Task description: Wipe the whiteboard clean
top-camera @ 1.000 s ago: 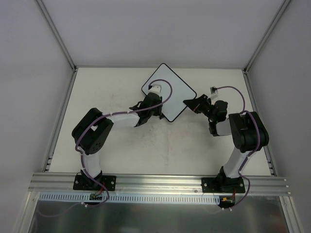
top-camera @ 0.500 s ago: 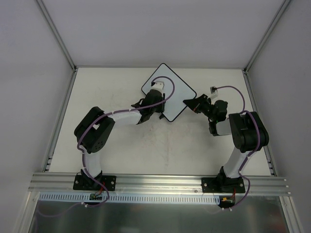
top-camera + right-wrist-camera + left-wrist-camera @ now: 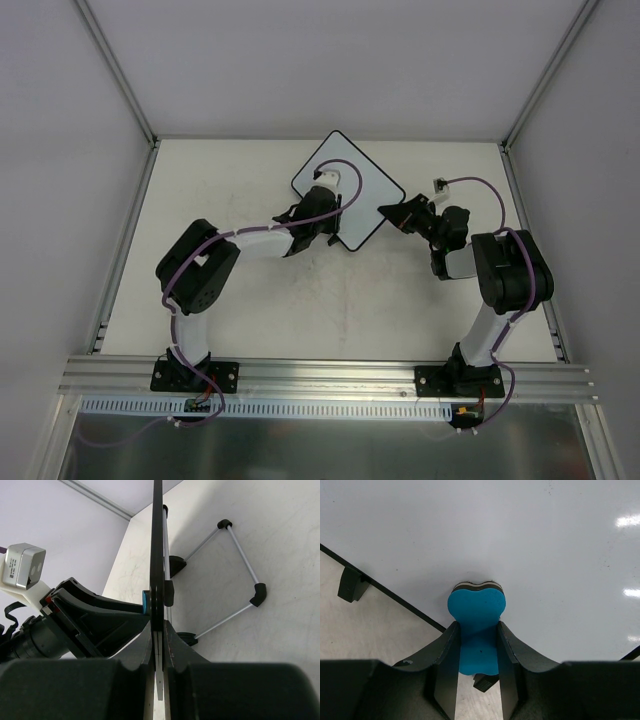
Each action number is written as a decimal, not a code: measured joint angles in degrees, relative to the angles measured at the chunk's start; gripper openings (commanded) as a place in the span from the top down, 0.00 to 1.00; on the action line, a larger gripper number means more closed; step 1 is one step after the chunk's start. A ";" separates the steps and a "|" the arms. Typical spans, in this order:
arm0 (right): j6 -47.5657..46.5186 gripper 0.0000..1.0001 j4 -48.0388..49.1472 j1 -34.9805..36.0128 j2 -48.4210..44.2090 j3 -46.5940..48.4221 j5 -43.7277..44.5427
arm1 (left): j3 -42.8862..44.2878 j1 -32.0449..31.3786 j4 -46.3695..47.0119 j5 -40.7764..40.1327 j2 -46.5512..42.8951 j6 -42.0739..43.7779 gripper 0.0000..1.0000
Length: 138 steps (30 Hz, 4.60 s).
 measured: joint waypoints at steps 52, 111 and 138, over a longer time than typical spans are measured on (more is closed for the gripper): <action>-0.81 1.00 -0.20 -0.37 0.00 0.00 0.00 | 5.70 0.35 -1.29 -2.60 3.41 1.36 1.00; -0.07 1.00 -0.22 -0.96 0.02 0.00 -0.37 | 2.84 -4.28 -1.29 -4.24 1.73 8.39 1.00; 0.42 1.00 -0.22 -1.07 0.02 0.00 -0.11 | 7.80 -2.93 -8.79 -7.93 3.48 6.93 1.00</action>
